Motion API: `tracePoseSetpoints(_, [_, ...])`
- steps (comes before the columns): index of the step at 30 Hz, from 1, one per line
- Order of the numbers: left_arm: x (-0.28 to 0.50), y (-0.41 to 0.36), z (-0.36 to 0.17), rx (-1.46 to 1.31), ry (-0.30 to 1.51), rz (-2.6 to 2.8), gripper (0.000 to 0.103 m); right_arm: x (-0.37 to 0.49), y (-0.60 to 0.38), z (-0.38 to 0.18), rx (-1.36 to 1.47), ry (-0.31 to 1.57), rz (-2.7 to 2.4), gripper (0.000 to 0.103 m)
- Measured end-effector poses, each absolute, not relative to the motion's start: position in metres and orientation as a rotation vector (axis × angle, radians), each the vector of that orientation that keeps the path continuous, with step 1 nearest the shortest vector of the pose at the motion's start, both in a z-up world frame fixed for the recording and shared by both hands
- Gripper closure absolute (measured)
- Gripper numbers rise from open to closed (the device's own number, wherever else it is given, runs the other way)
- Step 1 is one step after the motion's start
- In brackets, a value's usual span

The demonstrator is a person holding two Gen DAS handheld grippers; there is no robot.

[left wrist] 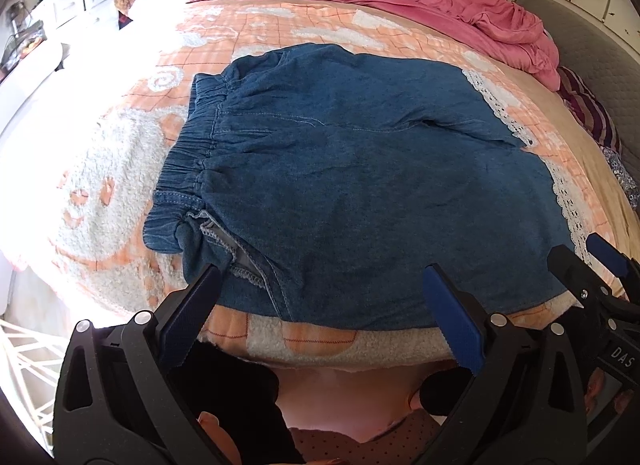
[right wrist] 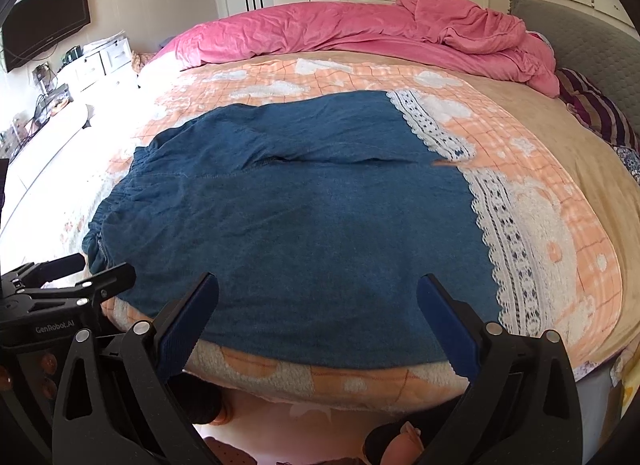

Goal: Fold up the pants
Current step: 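Grasp the denim pants waistband with the left gripper and lift it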

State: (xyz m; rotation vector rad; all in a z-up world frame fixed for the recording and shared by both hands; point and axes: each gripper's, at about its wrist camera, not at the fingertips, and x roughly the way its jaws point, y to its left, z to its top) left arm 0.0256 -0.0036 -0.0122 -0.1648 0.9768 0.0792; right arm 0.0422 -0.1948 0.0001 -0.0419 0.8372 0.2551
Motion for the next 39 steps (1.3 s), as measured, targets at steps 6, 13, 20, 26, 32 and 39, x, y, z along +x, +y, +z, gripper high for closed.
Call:
tracePoseSetpoints(6, [0.046,0.004,-0.01,-0.174,0.971,0.087,0.009,0.065,-0.186,0.003,-0.049,0.833,0.268,0.004])
tracePoseSetpoints(13, [0.086,0.036,-0.004,-0.199,0.948,0.131,0.009,0.103,-0.175,0.01,-0.057,0.829,0.33,0.004])
tracePoseSetpoints(20, [0.14,0.101,-0.009,-0.245,0.981,0.232,0.009,0.178,-0.141,0.028,-0.186,0.79,0.453,0.004])
tracePoseSetpoints(26, [0.185,0.147,-0.021,-0.258,1.014,0.257,0.009,0.251,-0.1,0.014,-0.311,0.803,0.538,0.004])
tracePoseSetpoints(32, [0.216,0.156,-0.048,-0.233,1.028,0.169,0.009,0.301,-0.057,0.002,-0.409,0.85,0.666,0.004])
tracePoseSetpoints(39, [0.228,0.166,-0.05,-0.298,0.977,0.175,0.029,0.346,-0.005,-0.02,-0.572,0.902,0.782,0.004])
